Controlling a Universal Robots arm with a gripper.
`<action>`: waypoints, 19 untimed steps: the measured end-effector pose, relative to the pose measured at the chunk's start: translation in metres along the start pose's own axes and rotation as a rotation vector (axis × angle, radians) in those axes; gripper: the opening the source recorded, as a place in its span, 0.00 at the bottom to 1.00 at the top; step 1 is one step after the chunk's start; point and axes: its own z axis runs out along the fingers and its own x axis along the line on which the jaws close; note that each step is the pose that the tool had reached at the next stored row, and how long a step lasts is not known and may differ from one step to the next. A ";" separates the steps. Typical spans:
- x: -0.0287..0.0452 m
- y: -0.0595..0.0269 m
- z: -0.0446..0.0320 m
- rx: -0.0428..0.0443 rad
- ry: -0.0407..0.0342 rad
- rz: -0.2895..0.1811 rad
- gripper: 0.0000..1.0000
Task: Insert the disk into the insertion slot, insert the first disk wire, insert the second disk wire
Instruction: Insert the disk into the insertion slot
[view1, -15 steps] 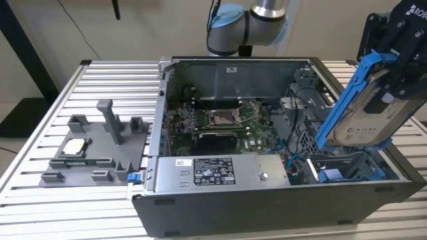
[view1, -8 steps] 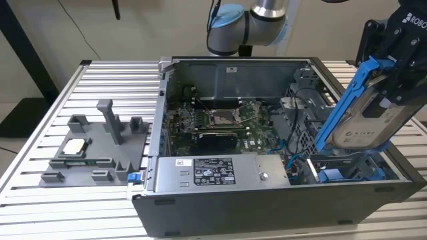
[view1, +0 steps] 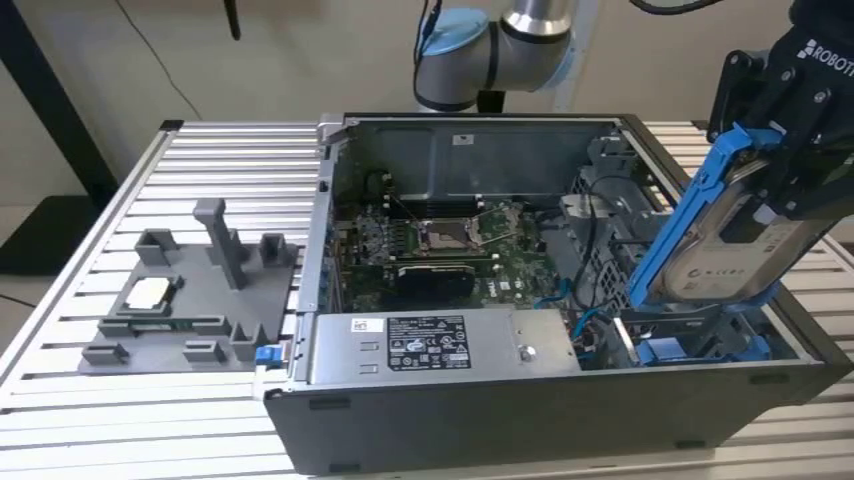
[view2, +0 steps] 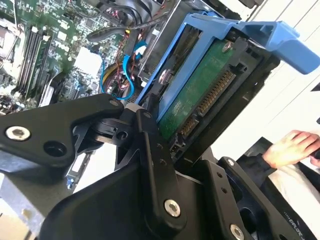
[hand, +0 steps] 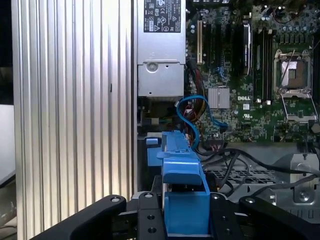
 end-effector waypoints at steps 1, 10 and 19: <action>0.0000 -0.0003 0.0009 0.0000 0.0000 0.000 0.32; -0.0001 -0.0010 0.0089 0.0010 0.0000 0.000 0.32; -0.0001 -0.0026 0.0151 0.0011 -0.0001 0.000 0.32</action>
